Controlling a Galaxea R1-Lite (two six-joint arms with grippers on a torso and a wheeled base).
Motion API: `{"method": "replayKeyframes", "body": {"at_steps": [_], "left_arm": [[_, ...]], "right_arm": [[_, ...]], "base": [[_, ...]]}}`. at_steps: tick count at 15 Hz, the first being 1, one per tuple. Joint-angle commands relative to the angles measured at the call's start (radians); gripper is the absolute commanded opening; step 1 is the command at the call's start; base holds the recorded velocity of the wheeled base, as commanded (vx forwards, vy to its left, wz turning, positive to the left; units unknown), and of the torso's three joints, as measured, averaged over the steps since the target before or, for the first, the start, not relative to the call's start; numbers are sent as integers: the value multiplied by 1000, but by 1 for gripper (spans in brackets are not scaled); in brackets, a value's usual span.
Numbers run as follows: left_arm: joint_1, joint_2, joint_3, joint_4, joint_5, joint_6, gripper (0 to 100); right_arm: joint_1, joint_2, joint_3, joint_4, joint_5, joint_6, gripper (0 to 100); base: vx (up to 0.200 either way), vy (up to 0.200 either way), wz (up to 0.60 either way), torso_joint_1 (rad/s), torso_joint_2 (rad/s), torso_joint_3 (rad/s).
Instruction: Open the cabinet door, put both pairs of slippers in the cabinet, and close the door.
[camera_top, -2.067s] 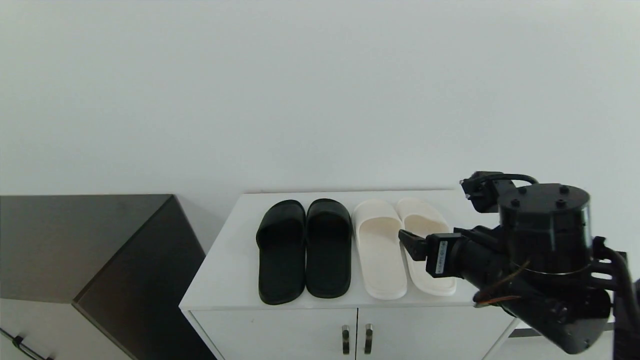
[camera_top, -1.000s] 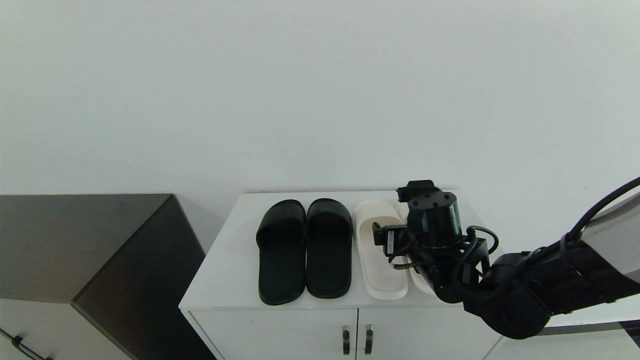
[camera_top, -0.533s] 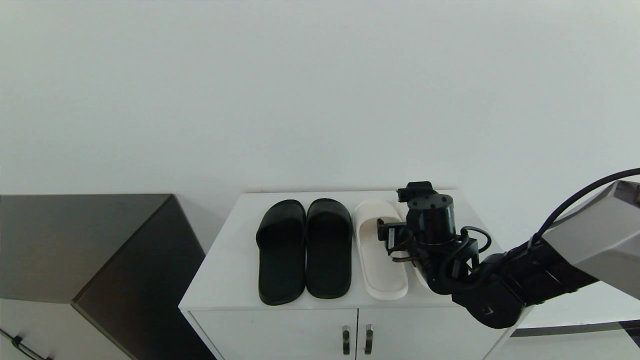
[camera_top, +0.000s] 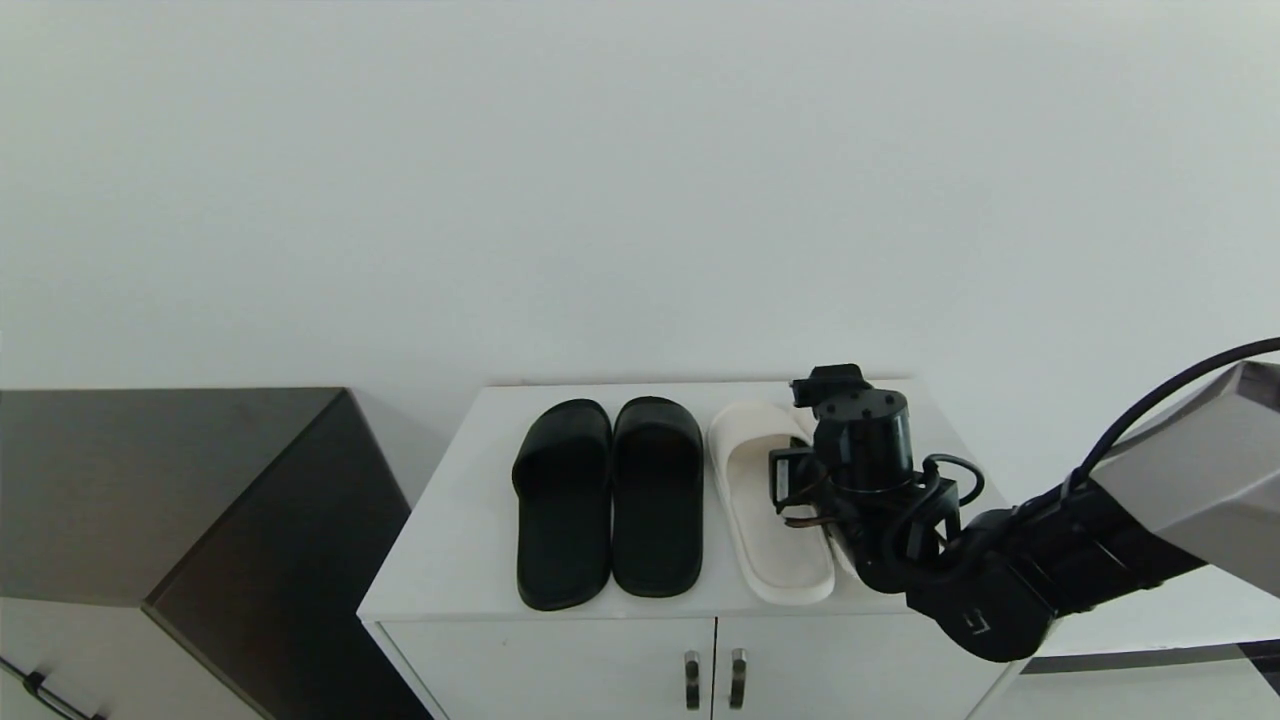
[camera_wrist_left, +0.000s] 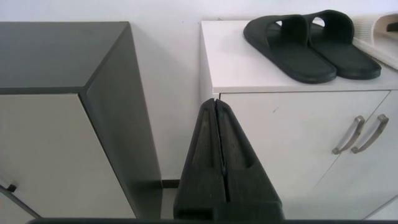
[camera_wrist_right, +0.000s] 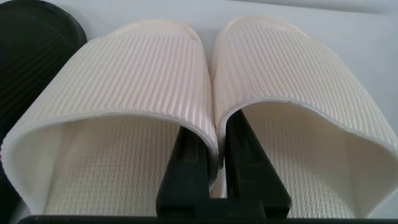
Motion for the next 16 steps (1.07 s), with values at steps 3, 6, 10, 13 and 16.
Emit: {"method": "replayKeyframes", "body": {"at_steps": [3,6,10,13,16], "left_arm": [[0,0,0,0,1,-3,0],[0,0,0,0,1,-3,0],[0,0,0,0,1,-3,0],[0,2,0,0,1,-5,0],[0,0,0,0,1,-6,0]], "right_arm": [[32,-166,79,2,12,-23,0],[93,-390,261,38,208,-74,0],[192,-584,307,288,395,-66,0],[192,-585,326,291,405,-65,0],[187,-582,340,289,405,-65,0]], "base": [[0,0,0,0,0,0],[0,0,0,0,0,0],[0,0,0,0,0,0],[0,0,0,0,0,0],[0,0,0,0,0,0]]}}
